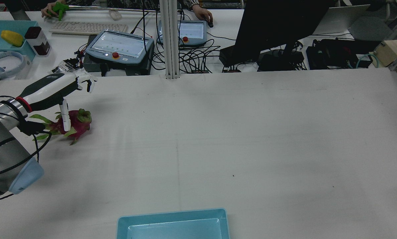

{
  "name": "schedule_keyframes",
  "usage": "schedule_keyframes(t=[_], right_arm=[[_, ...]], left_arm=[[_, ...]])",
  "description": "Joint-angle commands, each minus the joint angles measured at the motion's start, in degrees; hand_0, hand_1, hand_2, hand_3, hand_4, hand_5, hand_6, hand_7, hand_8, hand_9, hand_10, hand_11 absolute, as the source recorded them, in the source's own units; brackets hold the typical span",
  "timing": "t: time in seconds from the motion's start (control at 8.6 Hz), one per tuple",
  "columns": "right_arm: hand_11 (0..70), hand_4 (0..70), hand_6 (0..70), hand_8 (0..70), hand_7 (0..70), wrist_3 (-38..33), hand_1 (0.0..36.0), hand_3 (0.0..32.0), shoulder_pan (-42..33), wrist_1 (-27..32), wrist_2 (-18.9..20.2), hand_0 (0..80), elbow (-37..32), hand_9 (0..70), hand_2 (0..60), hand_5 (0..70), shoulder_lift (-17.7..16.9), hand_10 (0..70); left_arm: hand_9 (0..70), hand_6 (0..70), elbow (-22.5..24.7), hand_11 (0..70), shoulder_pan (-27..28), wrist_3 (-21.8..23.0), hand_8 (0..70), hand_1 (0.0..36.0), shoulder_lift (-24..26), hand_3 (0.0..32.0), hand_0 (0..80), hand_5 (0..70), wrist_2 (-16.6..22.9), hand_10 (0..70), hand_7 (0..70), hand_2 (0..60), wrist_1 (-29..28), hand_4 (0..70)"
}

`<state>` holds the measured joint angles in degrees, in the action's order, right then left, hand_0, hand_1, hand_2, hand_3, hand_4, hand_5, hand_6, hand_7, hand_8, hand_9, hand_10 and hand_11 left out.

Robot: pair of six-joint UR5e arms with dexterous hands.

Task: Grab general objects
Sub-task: 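Close the left hand's fingers around the pink dragon fruit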

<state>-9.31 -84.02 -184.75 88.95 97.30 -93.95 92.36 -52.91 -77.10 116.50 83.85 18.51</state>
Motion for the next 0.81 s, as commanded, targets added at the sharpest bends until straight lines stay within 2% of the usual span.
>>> schedule_keyframes(t=[0.0,0.7], right_arm=[[0.0,0.0,0.0,0.0,0.0,0.0,0.0,0.0,0.0,0.0,0.0,0.0,0.0,0.0,0.0,0.0,0.0,0.0],[0.0,0.0,0.0,0.0,0.0,0.0,0.0,0.0,0.0,0.0,0.0,0.0,0.0,0.0,0.0,0.0,0.0,0.0]], left_arm=[[11.2,10.3,-2.1,14.8,2.4,-2.3,16.9,36.0,0.0,9.4,56.6,70.0,-0.1,8.0,26.1,60.0,-1.1,0.0],[11.1,9.7,-5.0,14.6,4.3,-5.9,16.5,36.0,0.0,9.2,55.3,70.0,-2.0,8.0,25.7,60.0,-1.6,0.0]])
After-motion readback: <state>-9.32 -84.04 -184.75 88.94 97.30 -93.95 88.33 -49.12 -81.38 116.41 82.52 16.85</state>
